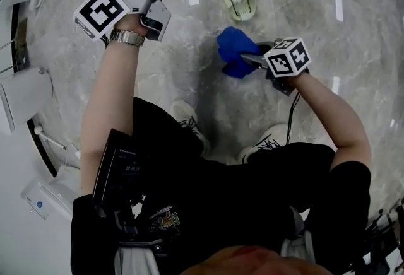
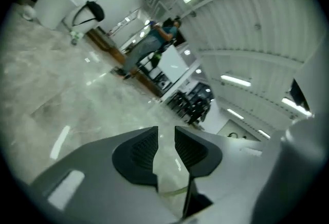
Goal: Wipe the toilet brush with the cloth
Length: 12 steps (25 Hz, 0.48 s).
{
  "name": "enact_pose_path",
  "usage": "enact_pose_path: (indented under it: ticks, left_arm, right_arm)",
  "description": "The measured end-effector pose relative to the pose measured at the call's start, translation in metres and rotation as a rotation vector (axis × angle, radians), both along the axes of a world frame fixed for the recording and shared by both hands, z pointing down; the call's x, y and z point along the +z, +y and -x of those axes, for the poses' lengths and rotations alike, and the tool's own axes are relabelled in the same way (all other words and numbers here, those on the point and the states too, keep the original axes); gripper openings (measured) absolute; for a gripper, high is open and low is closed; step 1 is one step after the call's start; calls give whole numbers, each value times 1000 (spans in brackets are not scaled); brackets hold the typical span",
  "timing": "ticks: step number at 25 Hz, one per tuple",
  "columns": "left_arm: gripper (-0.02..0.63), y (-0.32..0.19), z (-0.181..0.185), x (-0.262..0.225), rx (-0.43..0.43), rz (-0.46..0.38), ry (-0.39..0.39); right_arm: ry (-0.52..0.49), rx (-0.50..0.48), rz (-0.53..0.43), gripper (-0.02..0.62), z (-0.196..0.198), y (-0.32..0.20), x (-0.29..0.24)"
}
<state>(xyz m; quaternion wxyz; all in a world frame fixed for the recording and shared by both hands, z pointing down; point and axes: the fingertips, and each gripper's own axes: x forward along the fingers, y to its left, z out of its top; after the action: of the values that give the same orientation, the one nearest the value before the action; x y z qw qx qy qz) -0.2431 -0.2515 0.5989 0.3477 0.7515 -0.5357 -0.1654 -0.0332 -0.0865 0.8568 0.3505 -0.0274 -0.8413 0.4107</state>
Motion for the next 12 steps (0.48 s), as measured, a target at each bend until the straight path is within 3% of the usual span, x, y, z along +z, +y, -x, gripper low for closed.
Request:
enact_pose_path:
  ticks: [3,4,5,7,9,11,12]
  left_arm:
    - [133,29,19,160,2,459,-63]
    - [106,38,15,196,19,555,-84]
    - [104,42,3,219,53,604,-99]
    - [128,40,-36,244,192,624,-137]
    - [143,35,-74,264,319,640,-229]
    - [112,27,-93,280,324,658,-274]
    - [104,20,-98,283,300,652,-248]
  right_arm:
    - [122,161,-24,101,-56,-38,19]
    - [140,228,-38,101,-71,-55,20]
    - [152,293,-61,101,-84,-74,18]
    - [174,416,-117,101,-102,-116,12]
    - [189,511,-156,101,-104,-158,8]
    - [169,559,-186,101,-86,-195,2]
    - [147,569,-198,101,-72,-211,-2]
